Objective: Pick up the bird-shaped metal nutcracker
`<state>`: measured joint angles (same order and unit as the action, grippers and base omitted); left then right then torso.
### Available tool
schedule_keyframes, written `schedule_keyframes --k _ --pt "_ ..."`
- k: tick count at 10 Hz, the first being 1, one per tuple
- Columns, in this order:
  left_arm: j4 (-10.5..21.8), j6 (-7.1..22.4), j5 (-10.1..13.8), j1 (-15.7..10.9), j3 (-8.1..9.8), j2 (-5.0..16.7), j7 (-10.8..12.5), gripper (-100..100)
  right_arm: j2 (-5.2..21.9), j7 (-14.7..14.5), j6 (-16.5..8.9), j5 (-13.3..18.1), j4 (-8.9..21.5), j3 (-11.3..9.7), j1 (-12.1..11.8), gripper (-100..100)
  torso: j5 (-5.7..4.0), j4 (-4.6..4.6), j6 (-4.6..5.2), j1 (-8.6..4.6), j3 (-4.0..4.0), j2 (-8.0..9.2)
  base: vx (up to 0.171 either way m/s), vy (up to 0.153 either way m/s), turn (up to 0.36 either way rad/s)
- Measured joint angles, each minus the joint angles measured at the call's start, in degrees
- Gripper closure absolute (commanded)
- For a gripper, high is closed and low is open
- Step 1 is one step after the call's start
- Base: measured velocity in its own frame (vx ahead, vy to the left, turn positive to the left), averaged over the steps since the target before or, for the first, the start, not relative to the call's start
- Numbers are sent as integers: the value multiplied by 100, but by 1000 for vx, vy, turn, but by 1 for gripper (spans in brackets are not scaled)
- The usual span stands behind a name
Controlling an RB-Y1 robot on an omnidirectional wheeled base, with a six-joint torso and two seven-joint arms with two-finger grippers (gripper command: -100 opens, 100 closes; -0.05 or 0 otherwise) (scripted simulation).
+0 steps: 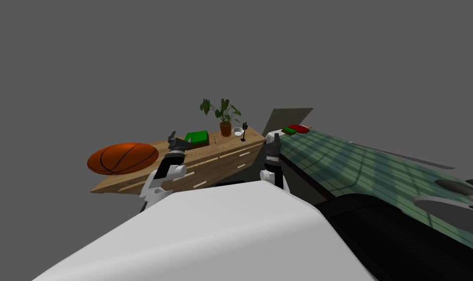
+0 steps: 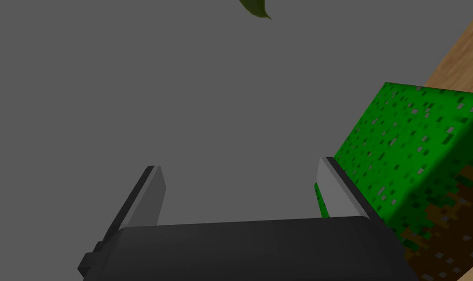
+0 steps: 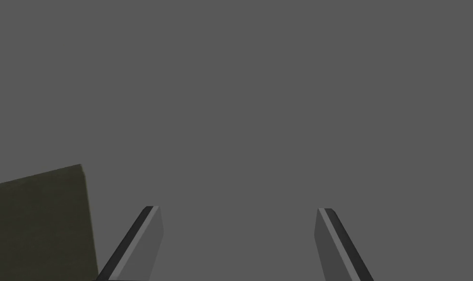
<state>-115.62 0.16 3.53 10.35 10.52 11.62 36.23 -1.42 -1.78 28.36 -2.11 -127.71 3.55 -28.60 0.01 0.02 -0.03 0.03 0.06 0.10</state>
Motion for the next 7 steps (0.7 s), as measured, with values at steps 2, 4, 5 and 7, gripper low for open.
schedule_keyframes --k 2,4,5,7 --pt "114 308 -42 -196 118 20 306 -100 0 0 0 0 0 0 0 0 0 0 -2 -1 0 -1 -29 -8 -167" --pt "256 644 -49 -412 283 110 642 -100 0 0 0 0 0 0 0 0 -1 0 -1 -2 -1 -1 -29 -11 -204" --pt "490 761 -59 -595 392 171 811 -100 0 0 0 0 0 0 1 0 -1 -1 3 -3 -1 -1 -26 -6 -132" --pt "538 1018 -82 -712 462 178 1083 -100 0 0 0 0 0 1 -1 0 0 -1 -4 1 -3 -6 -11 -6 -106"
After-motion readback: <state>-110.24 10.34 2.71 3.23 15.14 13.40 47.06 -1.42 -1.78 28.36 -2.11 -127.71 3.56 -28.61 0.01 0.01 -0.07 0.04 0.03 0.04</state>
